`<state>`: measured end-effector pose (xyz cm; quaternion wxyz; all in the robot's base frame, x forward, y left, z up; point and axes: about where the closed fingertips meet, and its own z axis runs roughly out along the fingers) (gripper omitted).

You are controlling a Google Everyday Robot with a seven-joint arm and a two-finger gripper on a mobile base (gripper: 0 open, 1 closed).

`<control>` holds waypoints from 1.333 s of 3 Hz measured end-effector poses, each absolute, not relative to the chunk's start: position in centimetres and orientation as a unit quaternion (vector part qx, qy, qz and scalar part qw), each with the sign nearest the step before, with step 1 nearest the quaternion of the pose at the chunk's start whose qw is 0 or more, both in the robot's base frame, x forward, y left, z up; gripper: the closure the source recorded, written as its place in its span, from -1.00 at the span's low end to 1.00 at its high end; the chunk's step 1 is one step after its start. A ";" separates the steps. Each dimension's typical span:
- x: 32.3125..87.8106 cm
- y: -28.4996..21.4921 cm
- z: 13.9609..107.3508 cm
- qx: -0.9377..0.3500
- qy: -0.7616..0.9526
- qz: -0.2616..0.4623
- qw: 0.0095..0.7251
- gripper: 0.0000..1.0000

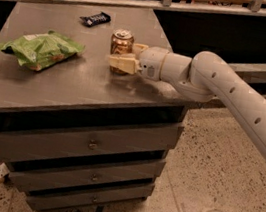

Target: Knock orange can over

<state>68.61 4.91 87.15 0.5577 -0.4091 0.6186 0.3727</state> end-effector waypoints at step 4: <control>67.8 -0.5 94.6 -0.492 0.567 0.203 0.629 1.00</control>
Offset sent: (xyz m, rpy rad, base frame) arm -0.0021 -0.0378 0.0663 -0.0597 -0.1885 -0.0156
